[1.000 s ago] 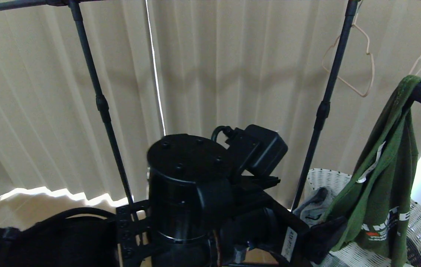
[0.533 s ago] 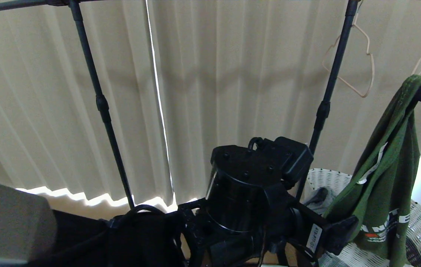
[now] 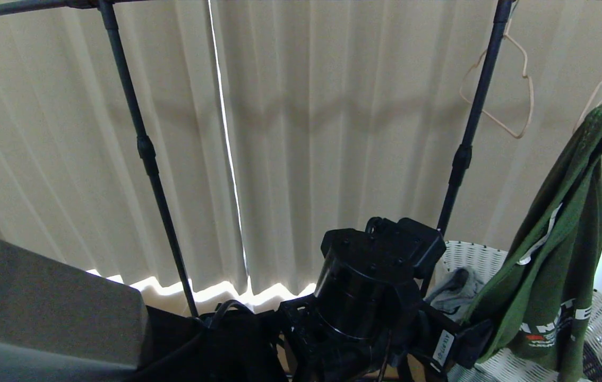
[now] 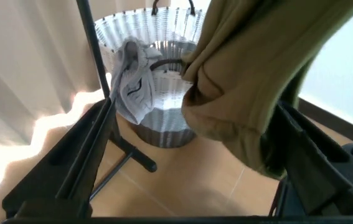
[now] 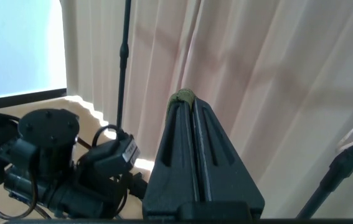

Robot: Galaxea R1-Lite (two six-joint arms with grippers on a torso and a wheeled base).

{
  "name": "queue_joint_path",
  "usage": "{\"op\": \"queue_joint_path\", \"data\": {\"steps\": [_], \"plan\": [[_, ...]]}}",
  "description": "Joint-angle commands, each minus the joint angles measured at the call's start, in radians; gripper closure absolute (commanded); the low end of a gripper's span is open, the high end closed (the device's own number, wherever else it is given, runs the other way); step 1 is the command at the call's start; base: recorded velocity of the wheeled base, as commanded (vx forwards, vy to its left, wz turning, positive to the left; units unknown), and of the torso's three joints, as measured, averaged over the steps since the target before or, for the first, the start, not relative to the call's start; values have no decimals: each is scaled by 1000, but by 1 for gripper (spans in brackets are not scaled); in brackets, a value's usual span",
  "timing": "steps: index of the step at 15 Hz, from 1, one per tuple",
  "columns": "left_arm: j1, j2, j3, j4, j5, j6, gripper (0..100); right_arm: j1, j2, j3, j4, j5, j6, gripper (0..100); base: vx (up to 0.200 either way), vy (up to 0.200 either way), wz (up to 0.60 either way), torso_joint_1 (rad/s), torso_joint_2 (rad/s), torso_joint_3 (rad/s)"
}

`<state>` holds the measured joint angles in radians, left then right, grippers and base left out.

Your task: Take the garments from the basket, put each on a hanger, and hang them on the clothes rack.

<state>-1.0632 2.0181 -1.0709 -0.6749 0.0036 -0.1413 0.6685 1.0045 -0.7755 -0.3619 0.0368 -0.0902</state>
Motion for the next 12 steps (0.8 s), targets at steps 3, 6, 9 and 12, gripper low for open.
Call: {"op": "queue_joint_path", "data": {"steps": [3,6,9,12], "plan": [[2,-1,0,0,-1,-1,100,0,2,-1,0,2,0,100,0,0,0,0,0,0],[2,-2,8,-3,1,2,100,0,5,-1,0,0,0,100,0,0,0,0,0,0],[0,-53,104,-98,125,95,100,-1,8,-1,8,0,0,100,0,0,0,0,0,0],[9,-210,261,-230,127,167,100,-1,13,5,14,-3,-2,100,0,0,0,0,0,0]]}}
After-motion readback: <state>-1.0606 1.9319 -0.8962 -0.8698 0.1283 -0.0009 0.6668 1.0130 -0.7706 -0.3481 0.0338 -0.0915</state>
